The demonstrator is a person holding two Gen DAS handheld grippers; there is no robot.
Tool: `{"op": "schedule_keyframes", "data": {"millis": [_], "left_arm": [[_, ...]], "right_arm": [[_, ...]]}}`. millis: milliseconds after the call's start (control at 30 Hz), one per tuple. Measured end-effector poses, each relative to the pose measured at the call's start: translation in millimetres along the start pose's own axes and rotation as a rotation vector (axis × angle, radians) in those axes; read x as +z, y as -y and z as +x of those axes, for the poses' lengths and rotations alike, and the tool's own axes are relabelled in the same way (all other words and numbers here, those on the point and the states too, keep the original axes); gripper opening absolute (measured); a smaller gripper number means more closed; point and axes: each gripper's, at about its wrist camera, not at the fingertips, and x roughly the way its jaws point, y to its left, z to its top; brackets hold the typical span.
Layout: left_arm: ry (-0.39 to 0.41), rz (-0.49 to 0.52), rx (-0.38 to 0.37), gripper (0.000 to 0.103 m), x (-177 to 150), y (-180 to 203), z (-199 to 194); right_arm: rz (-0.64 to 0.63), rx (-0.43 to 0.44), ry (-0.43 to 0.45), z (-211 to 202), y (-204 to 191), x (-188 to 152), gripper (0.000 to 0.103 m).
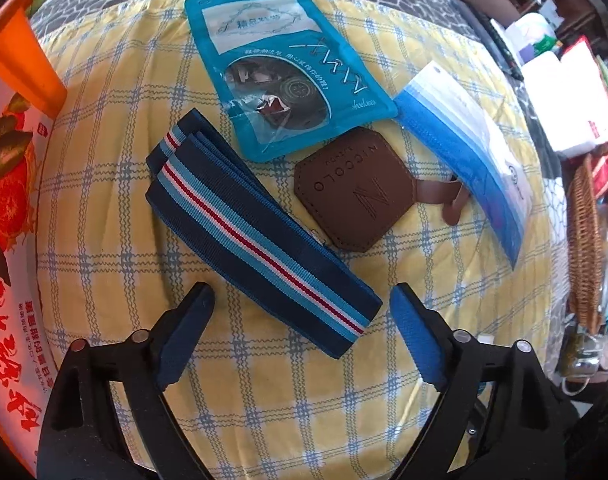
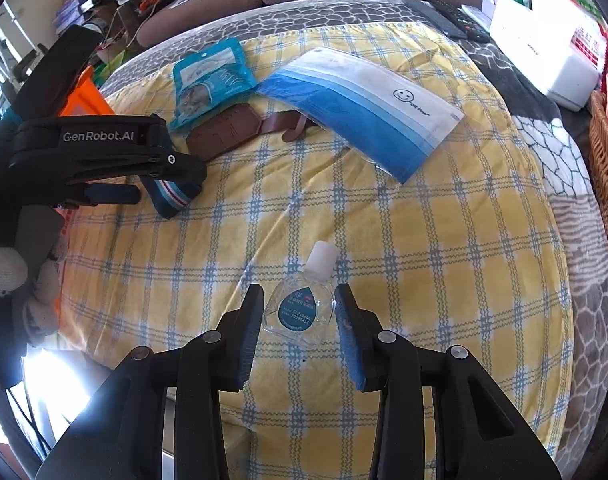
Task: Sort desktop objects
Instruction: 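Move the right tool to the small clear bottle and close on it, then grasp the blue striped strap with the left tool while the right tool holds the bottle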
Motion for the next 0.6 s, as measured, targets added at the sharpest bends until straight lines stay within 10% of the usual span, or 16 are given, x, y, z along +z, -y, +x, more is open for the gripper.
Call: {"op": "schedule_keyframes", "data": {"millis": [400,600], "left_arm": [[-0.095,0.183,-0.015,0.054,-27,-10,-17],[-0.056,0.053,-0.12,0.075,-14,-30,-37]], "right_arm": [[-0.019,0.011,0.007,-6,-8,0,0.037],[-0.023,0.029,0.016,-6,-15,1,0.037]]}}
